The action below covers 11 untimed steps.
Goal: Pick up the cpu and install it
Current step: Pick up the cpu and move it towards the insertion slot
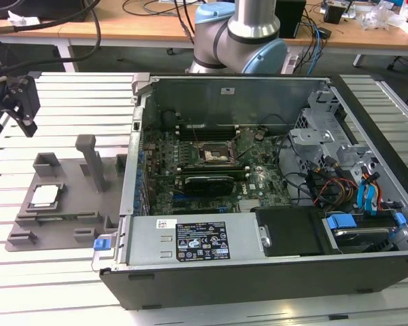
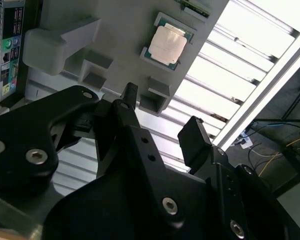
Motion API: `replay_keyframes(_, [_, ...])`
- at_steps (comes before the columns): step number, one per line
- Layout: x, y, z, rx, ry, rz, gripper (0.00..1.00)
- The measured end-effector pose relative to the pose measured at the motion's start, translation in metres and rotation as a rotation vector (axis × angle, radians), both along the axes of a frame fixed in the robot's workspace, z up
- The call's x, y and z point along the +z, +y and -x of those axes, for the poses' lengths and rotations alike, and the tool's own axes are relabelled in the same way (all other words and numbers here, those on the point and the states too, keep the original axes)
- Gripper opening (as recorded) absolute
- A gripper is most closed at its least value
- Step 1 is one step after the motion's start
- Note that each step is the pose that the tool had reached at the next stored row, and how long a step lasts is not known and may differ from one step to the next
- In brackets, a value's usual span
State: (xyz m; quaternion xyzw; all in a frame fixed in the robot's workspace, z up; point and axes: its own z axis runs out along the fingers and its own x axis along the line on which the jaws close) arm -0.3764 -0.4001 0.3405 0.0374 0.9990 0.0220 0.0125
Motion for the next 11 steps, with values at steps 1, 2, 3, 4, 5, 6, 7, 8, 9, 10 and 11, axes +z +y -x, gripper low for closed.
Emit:
replay_keyframes(1, [-0.0015,0.0000,0.0000,0.000,-0.0001,-0.0001,0.60])
replay_keyframes(2, [-0.0022,0.0000,0.0000,0.000,-0.0001,-0.0001,0.60])
replay_keyframes(3, [-0.0027,0.0000,0.0000,0.000,0.0000,0.0000,0.60])
replay_keyframes(4, [-0.0039,0.0000,0.0000,0.000,-0.0001,-0.0001,0.60])
replay_keyframes(5, [-0.0051,0.0000,0.0000,0.000,-0.0001,0.0000,0.60])
replay_keyframes(6, [-0.0059,0.0000,0.0000,0.000,-0.0001,-0.0001,0.60])
replay_keyframes(7, [-0.0065,0.0000,0.0000,0.000,-0.0002,-0.0001,0.60])
replay_keyframes(8, [-0.0079,0.0000,0.0000,0.000,0.0000,-0.0001,0.60])
replay_keyframes(9, [-0.0085,0.0000,0.0000,0.000,-0.0001,-0.0001,0.60])
replay_keyframes(10, [-0.0090,0.0000,0.0000,0.000,-0.0001,-0.0001,0.60])
replay_keyframes(11, [-0.0095,0.0000,0.0000,0.000,-0.0001,-0.0001,0.60])
